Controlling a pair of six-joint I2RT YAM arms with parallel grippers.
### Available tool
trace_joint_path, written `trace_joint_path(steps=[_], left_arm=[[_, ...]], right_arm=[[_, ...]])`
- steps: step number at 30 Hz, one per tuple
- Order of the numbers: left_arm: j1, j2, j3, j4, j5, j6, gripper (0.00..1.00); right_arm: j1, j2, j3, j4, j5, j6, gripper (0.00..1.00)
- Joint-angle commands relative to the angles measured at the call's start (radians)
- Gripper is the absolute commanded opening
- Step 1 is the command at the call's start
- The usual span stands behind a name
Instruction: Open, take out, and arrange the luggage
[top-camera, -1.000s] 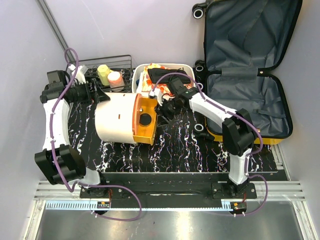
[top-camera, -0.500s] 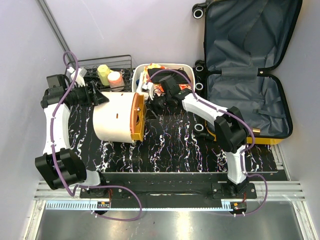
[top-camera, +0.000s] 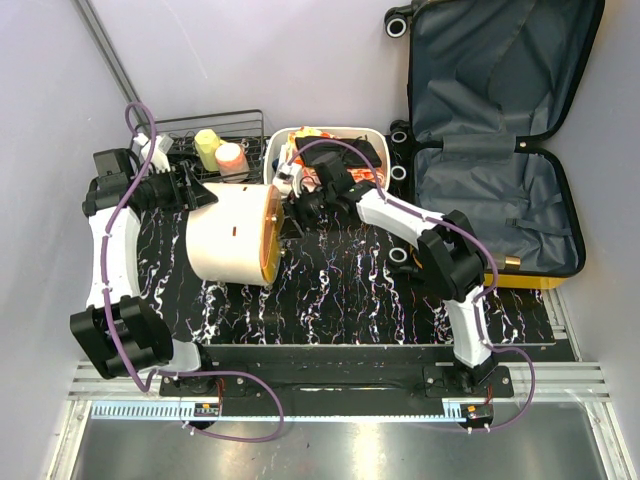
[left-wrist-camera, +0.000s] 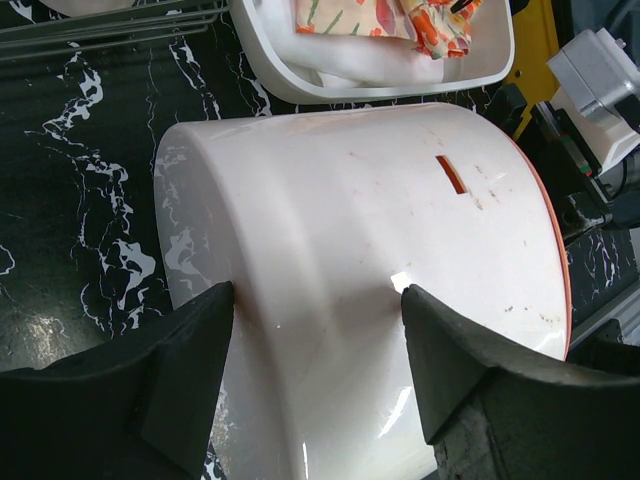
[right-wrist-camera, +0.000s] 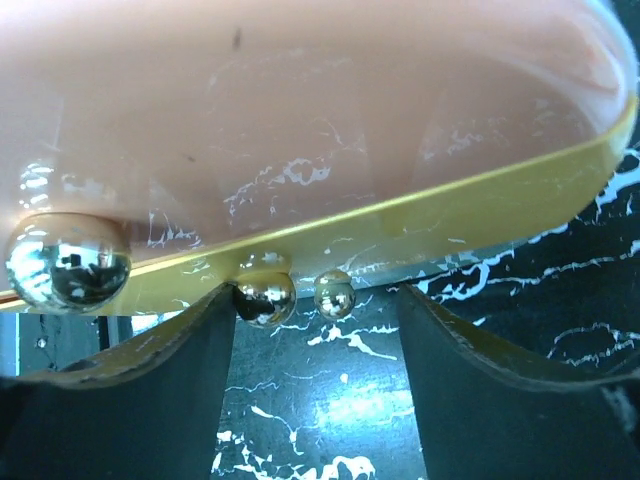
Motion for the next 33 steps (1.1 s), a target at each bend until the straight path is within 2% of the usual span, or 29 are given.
trace_joint_path(steps=[1, 4, 5, 8, 11, 12, 15, 18, 22, 26, 33], left_arm=[[-0.034, 0.036, -0.045, -0.092, -0.008, 0.048, 0.7], [-0.036, 0.036, -0.04, -0.095, -0.014, 0.05, 0.7], [-0.034, 0.036, -0.037, -0.098, -0.016, 0.053, 0.7], [-0.033, 0.044, -0.03, -0.107, -0.014, 0.062, 0.71], [-0.034, 0.053, -0.028, -0.109, -0.024, 0.058, 0.72], [-0.036, 0.054, -0.028, -0.11, -0.02, 0.05, 0.75], [-0.034, 0.054, -0.03, -0.11, -0.01, 0.05, 0.77], [-0.034, 0.051, -0.039, -0.112, -0.011, 0.058, 0.78], [-0.034, 0.057, -0.045, -0.11, -0.008, 0.048, 0.79], [-0.034, 0.067, -0.046, -0.112, -0.005, 0.044, 0.79], [-0.033, 0.08, -0.034, -0.11, -0.01, 0.05, 0.79]], right_arm=[[-0.077, -0.141, -0.008, 0.011, 0.073, 0.02, 0.75], [-0.175, -0.227, -0.002, -0.164, 0.09, -0.004, 0.78], [-0.253, -0.249, 0.003, -0.211, 0.091, -0.035, 0.81], [-0.377, -0.319, 0.038, -0.458, 0.152, -0.158, 0.87], [-0.456, -0.347, 0.089, -0.722, 0.273, -0.289, 0.89], [-0.508, -0.34, 0.107, -0.859, 0.344, -0.315, 0.89], [-0.639, -0.343, 0.098, -1.029, 0.442, -0.378, 0.88], [-0.741, -0.343, -0.001, -1.104, 0.542, -0.415, 0.88], [-0.868, -0.329, -0.162, -1.129, 0.672, -0.473, 0.87], [-0.939, -0.284, -0.278, -1.059, 0.774, -0.509, 0.88], [-1.002, -0.124, -0.311, -0.782, 0.89, -0.463, 0.81]])
